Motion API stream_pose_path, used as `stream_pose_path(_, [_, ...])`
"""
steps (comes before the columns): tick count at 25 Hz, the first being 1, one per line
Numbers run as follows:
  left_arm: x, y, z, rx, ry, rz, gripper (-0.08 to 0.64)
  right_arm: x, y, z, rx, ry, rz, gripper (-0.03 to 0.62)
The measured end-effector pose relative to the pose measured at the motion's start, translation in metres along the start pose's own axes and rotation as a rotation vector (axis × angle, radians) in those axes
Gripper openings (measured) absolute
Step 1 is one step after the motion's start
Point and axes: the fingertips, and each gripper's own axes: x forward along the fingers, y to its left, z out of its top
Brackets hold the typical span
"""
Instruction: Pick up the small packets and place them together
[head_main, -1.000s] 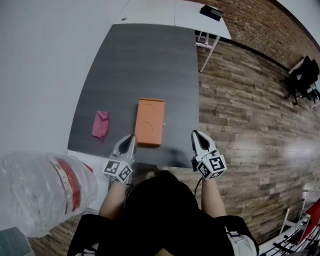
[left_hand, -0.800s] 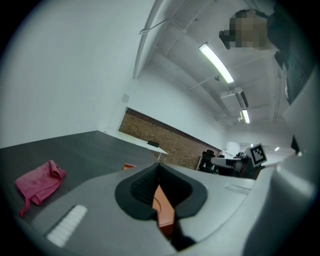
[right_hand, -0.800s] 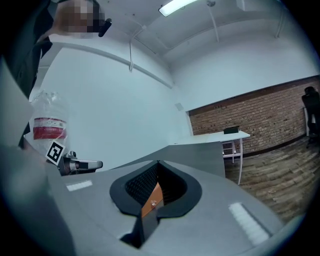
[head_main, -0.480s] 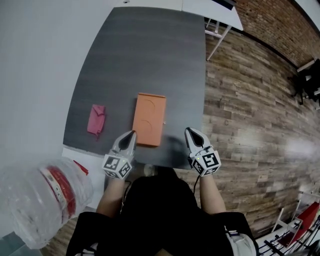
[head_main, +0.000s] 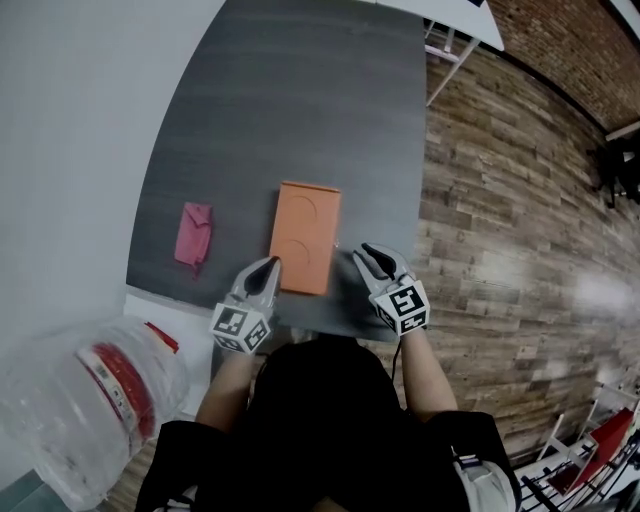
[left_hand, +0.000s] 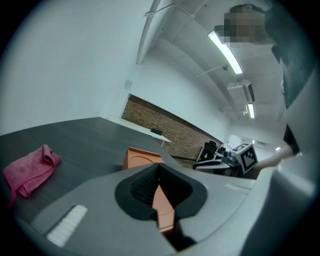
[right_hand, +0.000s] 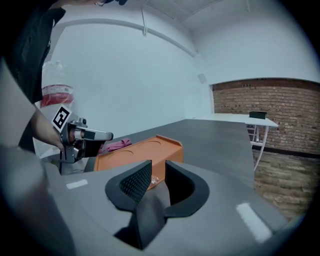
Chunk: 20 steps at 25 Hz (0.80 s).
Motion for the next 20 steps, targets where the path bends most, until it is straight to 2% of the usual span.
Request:
stream_pose_path(3, [0.000, -0.002, -0.001, 0.004, 0.007, -0.004, 0.000, 0.013, 0.002, -0.012, -0.036, 0.062, 0.039, 0.109])
stream_pose_path(10, [0.000, -0.004, -0.002, 0.005, 0.009, 0.008, 0.000, 0.036, 0.007, -0.038, -0.240, 0.236, 0.126, 0.147])
stream_pose_path(16, [0.000, -0.007, -0.006, 0.032, 0.022, 0.010, 0.000, 0.050, 0.005, -0.048, -0.339, 0.311, 0.161, 0.146])
stream_pose_path(20, [0.001, -0.008, -0.006, 0.030, 0.027, 0.013, 0.000, 0.057, 0.009, -0.054, -0.449, 0.365, 0.203, 0.146])
